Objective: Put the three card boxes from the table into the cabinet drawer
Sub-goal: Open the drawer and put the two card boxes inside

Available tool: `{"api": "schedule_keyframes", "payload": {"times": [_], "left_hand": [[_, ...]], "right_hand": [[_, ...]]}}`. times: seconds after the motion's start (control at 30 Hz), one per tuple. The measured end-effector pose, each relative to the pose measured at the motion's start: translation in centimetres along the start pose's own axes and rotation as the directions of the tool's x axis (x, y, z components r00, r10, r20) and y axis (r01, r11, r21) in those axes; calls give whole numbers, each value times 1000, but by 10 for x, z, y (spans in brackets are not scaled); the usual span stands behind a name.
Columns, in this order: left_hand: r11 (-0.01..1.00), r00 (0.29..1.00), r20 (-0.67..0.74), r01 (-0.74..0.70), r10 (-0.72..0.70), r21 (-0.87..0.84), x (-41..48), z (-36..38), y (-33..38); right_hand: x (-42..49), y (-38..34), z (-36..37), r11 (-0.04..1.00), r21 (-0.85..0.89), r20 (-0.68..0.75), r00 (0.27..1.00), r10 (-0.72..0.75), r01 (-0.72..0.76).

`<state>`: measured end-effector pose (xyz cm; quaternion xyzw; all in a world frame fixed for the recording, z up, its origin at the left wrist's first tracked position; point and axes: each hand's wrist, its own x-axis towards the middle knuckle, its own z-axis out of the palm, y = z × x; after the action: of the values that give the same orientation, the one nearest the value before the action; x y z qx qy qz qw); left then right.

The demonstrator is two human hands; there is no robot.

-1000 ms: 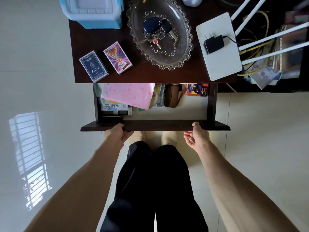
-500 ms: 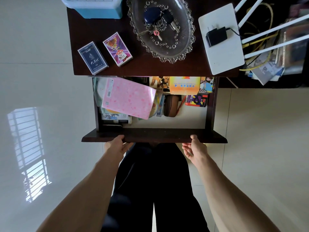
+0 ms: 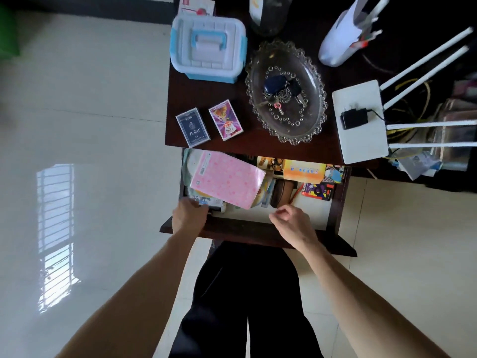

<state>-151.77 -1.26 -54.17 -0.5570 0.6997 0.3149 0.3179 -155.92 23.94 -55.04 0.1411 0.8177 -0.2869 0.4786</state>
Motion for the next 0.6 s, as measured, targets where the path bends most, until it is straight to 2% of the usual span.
{"api": "schedule_keyframes", "payload": {"times": [0.07,0.13,0.23,0.37,0.47,0.6], "left_hand": [[989,983,-109,-147,150,28,8,-16,25],[961,945,-177,-265,276,84,19,-29,49],[907,893,-191,-373,409,195,38,-44,80],[843,851,-127,-463,509,275,64,-60,106],[773,834,-42,-490,550,403,78,-65,114],[685,783,-17,-534,622,495,89,-63,116]], "right_hand": [[11,-49,-6,960,-184,-25,975,-219,211],[27,-98,-12,868,-323,-47,909,-413,378],[52,-162,-17,712,-500,-35,810,-585,493],[77,-220,-20,484,-755,49,774,-632,443],[91,-240,-18,338,-854,110,773,-625,395],[104,-244,-15,269,-889,148,788,-597,371]]}}
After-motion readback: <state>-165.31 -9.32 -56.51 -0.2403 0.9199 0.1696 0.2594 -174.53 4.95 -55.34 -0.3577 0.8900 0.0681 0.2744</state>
